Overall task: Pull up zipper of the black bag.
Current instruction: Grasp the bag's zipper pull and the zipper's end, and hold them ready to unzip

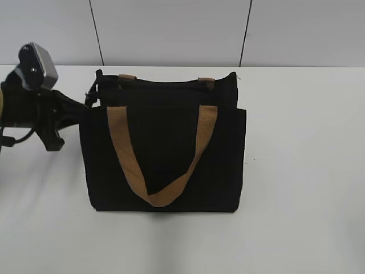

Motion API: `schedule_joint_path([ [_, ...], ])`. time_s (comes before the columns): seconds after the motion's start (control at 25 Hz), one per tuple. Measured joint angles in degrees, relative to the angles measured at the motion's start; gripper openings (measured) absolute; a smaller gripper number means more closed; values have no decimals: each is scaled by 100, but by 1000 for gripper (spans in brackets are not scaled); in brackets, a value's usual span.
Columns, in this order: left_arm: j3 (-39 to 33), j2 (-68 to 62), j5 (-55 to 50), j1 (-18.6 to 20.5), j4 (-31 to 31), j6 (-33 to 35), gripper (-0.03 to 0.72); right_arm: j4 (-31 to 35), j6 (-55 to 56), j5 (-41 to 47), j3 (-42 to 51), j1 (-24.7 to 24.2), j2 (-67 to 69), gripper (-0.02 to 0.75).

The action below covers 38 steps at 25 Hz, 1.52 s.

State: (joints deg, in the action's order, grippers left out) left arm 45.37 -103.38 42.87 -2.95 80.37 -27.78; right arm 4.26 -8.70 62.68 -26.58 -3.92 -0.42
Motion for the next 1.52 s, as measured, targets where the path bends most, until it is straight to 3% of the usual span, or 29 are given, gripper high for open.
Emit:
schedule_joint_path([
  [0.16, -2, 848, -411, 0, -52, -100, 24, 0, 0, 0, 0, 0, 0, 568],
  [0.28, -2, 1368, -503, 0, 15, -569, 24, 0, 0, 0, 0, 0, 0, 568],
  [0.92, -7, 2495, -482, 0, 1787, -3341, 23, 168, 66, 23, -28, 75, 19, 568],
  [1.2, -7, 2826, -450, 0, 1960, -4917, 23, 488, 33, -225, -713, 122, 1179, 557],
  [1.52, -7, 2832, -366, 0, 1974, -5196, 23, 1157, -805, -844, -1174, 172, 2827, 552],
])
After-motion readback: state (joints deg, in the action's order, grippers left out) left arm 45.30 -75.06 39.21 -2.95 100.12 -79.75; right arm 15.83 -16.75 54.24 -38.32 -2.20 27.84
